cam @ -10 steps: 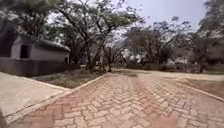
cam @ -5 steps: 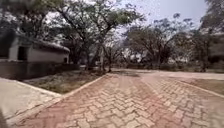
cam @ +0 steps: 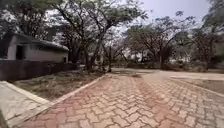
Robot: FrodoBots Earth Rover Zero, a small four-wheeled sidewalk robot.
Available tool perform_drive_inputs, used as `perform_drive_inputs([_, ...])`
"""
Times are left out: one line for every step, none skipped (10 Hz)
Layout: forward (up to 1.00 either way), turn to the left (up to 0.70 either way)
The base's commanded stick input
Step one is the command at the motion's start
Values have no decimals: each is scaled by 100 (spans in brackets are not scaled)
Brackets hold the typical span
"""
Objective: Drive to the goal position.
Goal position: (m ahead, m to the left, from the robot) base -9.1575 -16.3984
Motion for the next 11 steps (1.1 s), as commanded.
perform_drive_inputs([70, 0])
perform_drive_inputs([70, 0])
perform_drive_inputs([70, 0])
perform_drive_inputs([70, 0])
perform_drive_inputs([70, 0])
perform_drive_inputs([70, 0])
perform_drive_inputs([70, 0])
perform_drive_inputs([70, 0])
perform_drive_inputs([70, 0])
perform_drive_inputs([70, 0])
perform_drive_inputs([70, 0])
